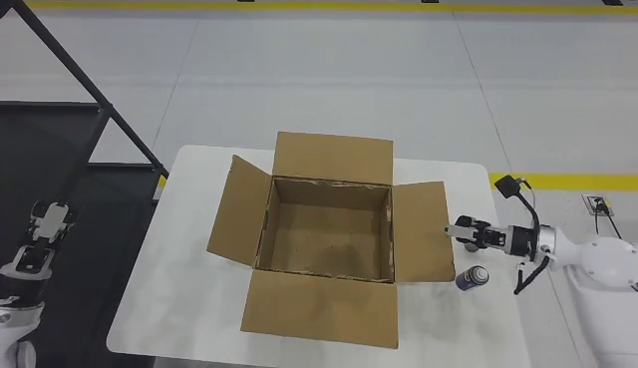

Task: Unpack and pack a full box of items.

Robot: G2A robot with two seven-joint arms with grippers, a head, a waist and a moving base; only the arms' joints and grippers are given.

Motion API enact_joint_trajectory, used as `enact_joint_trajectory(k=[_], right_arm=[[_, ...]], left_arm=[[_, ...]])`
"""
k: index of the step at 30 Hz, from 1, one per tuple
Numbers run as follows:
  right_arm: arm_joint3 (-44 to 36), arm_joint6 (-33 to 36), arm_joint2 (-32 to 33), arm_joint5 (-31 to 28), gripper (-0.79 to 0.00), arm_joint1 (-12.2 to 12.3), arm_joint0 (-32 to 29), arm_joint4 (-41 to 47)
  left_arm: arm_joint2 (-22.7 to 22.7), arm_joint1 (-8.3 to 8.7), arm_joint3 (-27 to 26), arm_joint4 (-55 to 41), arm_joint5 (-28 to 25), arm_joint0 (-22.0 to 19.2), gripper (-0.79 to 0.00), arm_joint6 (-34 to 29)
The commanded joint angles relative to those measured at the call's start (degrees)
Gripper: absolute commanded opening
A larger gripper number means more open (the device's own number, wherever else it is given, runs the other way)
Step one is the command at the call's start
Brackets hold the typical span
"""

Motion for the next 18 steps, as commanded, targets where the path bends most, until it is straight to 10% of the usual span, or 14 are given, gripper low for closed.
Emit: enact_joint_trajectory(k=[1, 5, 18], right_arm=[[2.57, 1.37, -1.29, -0.49, -0.046, -0.05, 1.88, 1.72], [6.04, 2.44, -3.42, -0.47, -0.406, -0.08, 4.59, 3.33], [10.74, 2.53, -9.66, 2.2, -0.628, -0.35, 10.03, 4.52]], left_arm=[[-0.09, 0.02, 0.1, -0.03, 0.01, 0.19, 0.0, 0.24], [-0.2, 0.14, 0.29, -0.07, 0.34, 0.08, 0.0, 0.23], [-1.58, 0.45, 0.65, -1.15, 0.38, 0.27, 0.0, 0.96]])
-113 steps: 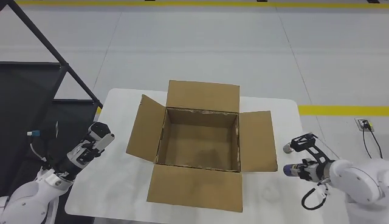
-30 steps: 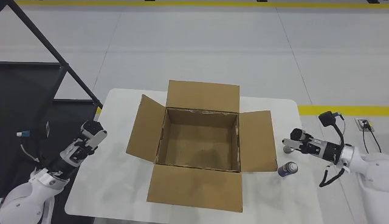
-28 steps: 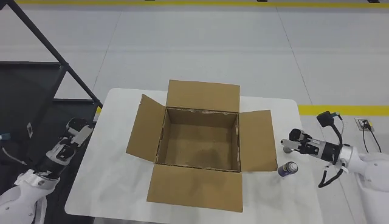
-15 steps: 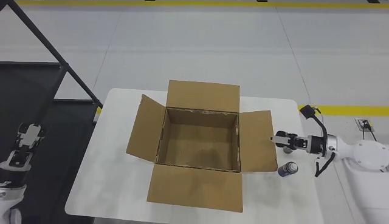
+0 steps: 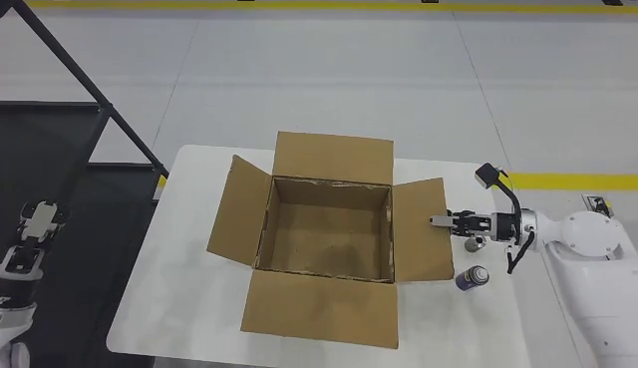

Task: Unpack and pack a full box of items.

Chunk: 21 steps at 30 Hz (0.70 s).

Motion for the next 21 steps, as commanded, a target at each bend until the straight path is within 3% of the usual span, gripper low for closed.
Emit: enact_joint_trajectory(k=[1, 10, 21], right_arm=[[0.06, -0.27, -0.55, 0.01, -0.628, 0.01, 0.32, 0.1], [0.2, -1.79, -3.48, 0.11, -0.785, -0.11, 1.21, 0.56], [2.31, -6.95, -6.1, -1.6, -0.785, -0.58, 2.16, 2.79]], left_arm=[[-0.47, 0.02, -0.12, -0.19, -0.17, 0.33, 0.0, 0.26], [-1.65, 0.02, 0.24, -1.29, -0.97, 1.65, 0.0, 1.39], [-1.96, 0.05, 0.4, -1.87, -1.21, 2.6, 0.0, 1.71]])
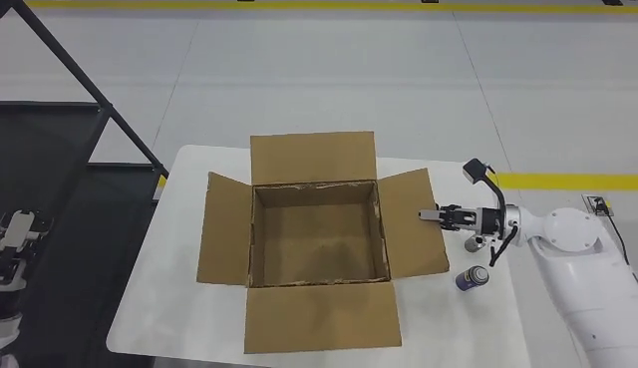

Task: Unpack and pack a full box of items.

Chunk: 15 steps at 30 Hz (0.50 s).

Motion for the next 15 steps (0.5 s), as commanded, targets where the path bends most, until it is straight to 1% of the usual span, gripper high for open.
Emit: enact_joint_trajectory(k=[1, 10, 15], right_arm=[[0.01, -0.59, -0.37, -0.14, -0.785, -0.06, -0.15, 0.44], [-1.17, -3.63, -0.93, 2.33, -0.785, 0.11, -0.86, 0.58], [-2.81, -5.07, -1.4, 3.62, -0.785, 0.2, -1.93, 0.31]], left_arm=[[-0.01, 0.02, -0.04, 0.01, -0.04, 0.07, 0.0, 0.0], [0.55, 0.14, -0.21, -0.07, -0.46, 0.1, 0.0, -0.82], [2.06, 0.44, -1.17, 3.57, -4.33, 0.37, 0.0, -4.45]])
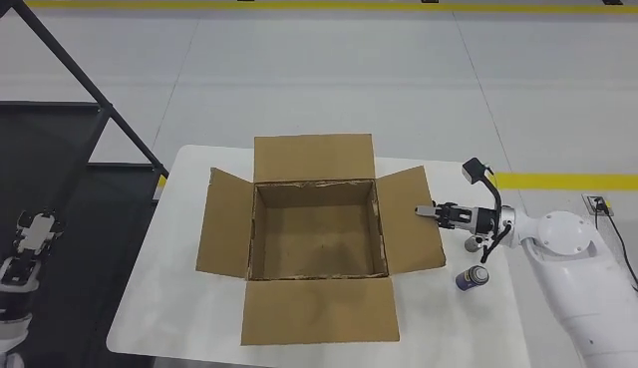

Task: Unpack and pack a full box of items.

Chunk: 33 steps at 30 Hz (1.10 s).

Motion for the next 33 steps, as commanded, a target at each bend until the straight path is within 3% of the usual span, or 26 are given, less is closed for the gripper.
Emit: enact_joint_trajectory(k=[1, 3, 16, 33], right_arm=[[-0.46, -0.29, -0.32, 0.32, -0.511, 0.0, -0.21, -0.18], [-0.89, -0.34, -0.52, 0.27, 0.0, 0.05, -0.28, -0.4], [-5.31, -1.44, 3.32, -2.59, 0.0, 1.49, -4.63, 0.88], [-8.43, -0.52, 7.02, -4.12, 0.0, 3.21, -8.29, 1.27]], left_arm=[[0.6, 0.12, -0.37, 2.69, -1.38, 0.06, 0.0, -1.05], [1.86, 0.17, -1.01, 4.72, -2.66, 0.1, 0.0, -1.67], [9.04, 1.58, -0.97, 19.88, -13.7, -0.91, 0.0, -13.2], [18.69, 1.23, 2.64, 42.25, -6.65, -5.15, 0.0, -1.1]])
